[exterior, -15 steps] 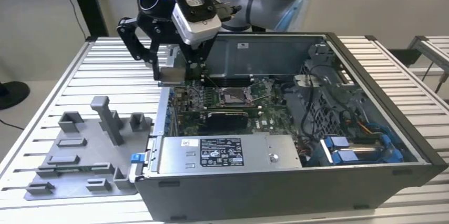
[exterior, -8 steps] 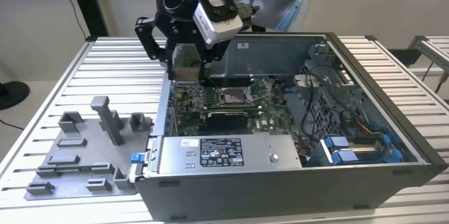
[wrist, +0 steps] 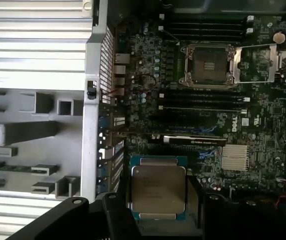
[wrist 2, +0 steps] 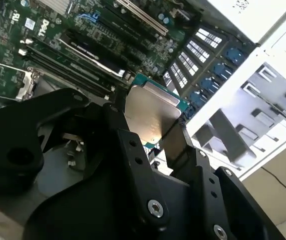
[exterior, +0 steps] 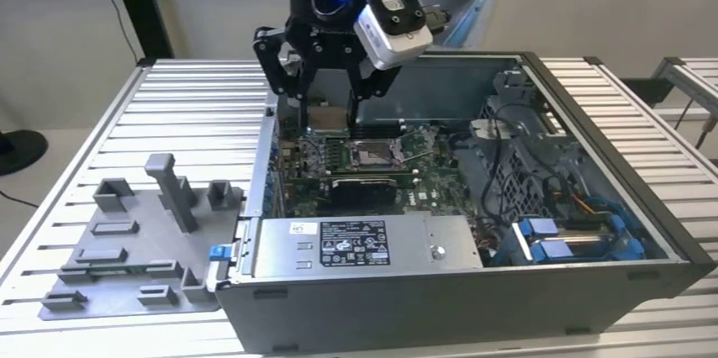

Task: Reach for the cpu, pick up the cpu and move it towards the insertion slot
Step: 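Pick up the cpu and move it towards the insertion slot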

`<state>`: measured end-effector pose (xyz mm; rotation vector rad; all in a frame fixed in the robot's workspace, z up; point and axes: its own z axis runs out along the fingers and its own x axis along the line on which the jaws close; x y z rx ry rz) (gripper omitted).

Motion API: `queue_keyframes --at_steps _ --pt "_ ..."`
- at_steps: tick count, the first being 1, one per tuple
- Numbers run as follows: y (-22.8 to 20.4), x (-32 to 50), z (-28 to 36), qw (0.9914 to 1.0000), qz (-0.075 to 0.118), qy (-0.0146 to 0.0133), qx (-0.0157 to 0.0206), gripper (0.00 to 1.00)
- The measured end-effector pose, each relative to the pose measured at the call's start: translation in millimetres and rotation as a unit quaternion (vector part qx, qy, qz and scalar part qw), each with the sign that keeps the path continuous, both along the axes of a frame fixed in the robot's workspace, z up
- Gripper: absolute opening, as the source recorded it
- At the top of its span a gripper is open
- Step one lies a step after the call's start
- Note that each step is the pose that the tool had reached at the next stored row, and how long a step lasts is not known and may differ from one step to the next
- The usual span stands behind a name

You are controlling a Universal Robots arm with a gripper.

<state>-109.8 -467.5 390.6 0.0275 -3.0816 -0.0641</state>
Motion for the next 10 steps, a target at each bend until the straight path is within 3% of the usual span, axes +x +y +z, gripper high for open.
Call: queue_keyframes --at_steps 10 --pt "3.3 32.0 0.0 1.0 0.0 0.0 0.0 0.0"
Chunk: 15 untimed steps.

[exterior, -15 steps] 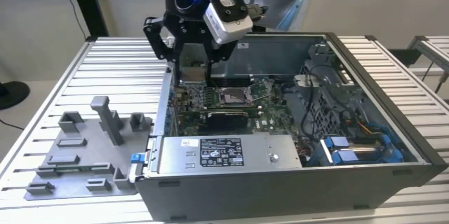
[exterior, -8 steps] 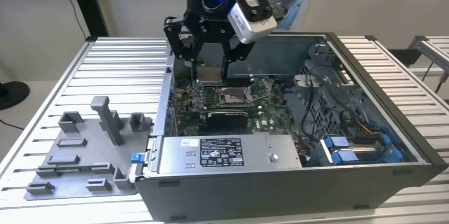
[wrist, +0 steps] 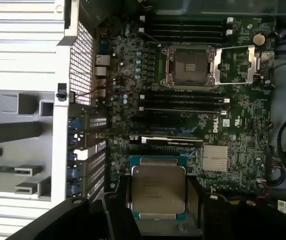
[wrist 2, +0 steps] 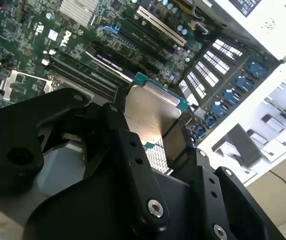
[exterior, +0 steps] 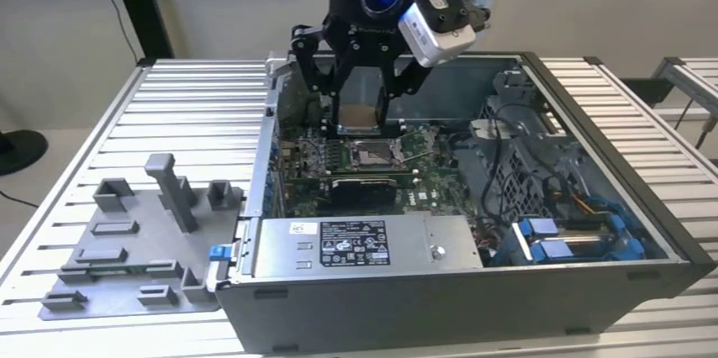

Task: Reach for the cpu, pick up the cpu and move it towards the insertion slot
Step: 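Pick up the cpu and move it towards the insertion slot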

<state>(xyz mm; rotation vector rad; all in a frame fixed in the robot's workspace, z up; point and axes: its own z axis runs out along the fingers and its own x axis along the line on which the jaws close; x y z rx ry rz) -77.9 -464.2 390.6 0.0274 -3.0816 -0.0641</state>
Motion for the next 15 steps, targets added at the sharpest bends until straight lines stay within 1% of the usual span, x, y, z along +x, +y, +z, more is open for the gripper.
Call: queue_keyframes --at_steps 9,13,15 --pt "5.1 22.0 0.0 1.0 0.0 0.0 0.0 0.0" --pt "10.0 30.3 -0.3 1.0 0.0 0.0 0.0 0.0" --pt "11.7 33.6 -0.3 1.0 0.0 0.0 0.0 0.0"
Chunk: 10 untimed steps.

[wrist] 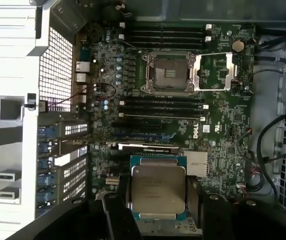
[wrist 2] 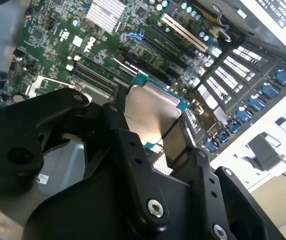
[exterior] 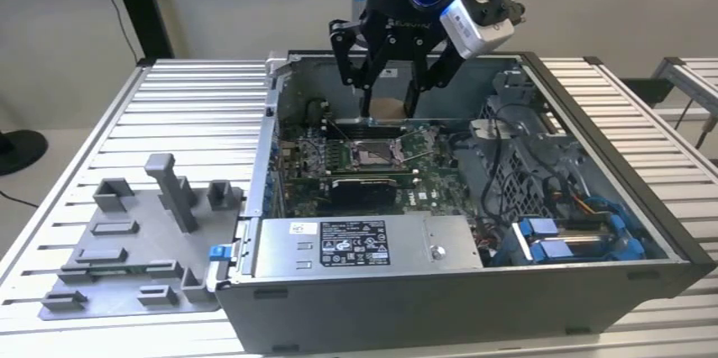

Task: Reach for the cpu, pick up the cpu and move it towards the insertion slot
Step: 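Pick up the cpu and move it towards the insertion slot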

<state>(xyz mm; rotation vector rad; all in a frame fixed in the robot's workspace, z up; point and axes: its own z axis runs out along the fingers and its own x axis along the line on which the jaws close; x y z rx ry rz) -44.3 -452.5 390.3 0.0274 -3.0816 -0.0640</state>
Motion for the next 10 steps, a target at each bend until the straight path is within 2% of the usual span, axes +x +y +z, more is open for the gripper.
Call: queue_keyframes --at_steps 3,6,8,10 --pt "2.3 3.7 -0.1 1.0 0.0 -0.0004 0.0 0.0" --pt "5.6 4.8 -0.4 0.99999 0.0 -0.0034 0.0 0.0" --pt "7.5 5.1 -0.8 0.99997 0.0 -0.0073 0.0 0.0" --pt "8.5 5.1 -1.4 0.99991 0.0 -0.0136 0.0001 0.0"
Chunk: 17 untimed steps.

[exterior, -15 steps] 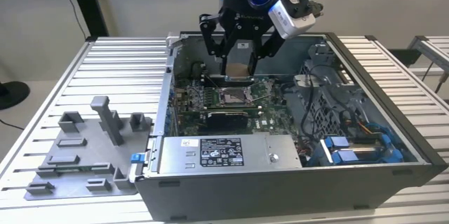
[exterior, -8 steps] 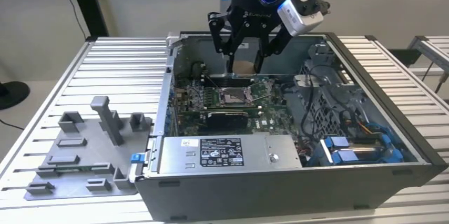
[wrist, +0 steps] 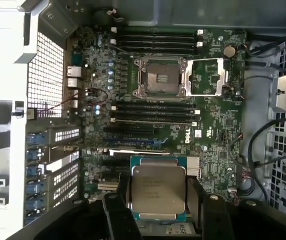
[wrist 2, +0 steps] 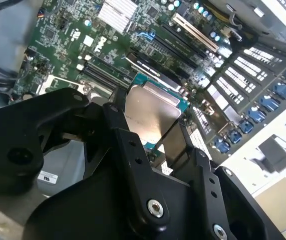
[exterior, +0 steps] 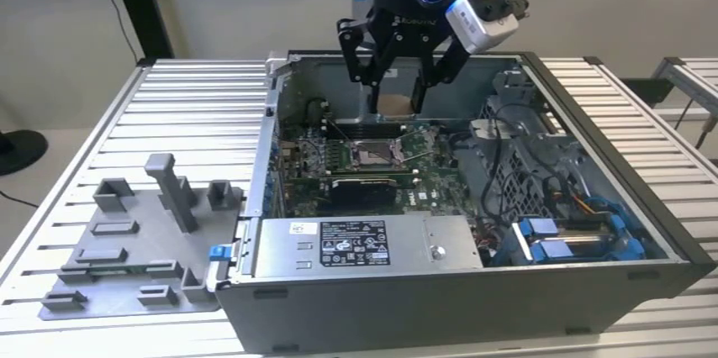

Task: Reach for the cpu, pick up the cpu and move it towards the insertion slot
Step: 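Pick up the cpu and move it towards the insertion slot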

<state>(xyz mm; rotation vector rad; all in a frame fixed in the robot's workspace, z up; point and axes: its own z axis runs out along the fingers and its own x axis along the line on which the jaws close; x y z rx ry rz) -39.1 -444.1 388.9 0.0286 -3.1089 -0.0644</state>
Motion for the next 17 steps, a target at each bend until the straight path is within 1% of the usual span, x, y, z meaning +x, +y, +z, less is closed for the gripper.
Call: queue_keyframes --at_steps 2,3,4,15,17 --pt "0.5 0.0 -0.7 0.99998 0.0 -0.0058 0.0001 0.0" --pt "0.6 0.1 -1.1 0.99997 0.0 -0.0077 0.0001 0.0" --pt "0.6 0.2 -1.2 0.99996 0.0 -0.0084 0.0001 0.0" --pt "0.9 0.2 -1.3 0.99996 0.0 -0.0086 0.0001 0.0" --pt "1.6 0.2 -1.3 0.99996 0.0 -0.0086 0.0001 0.0"
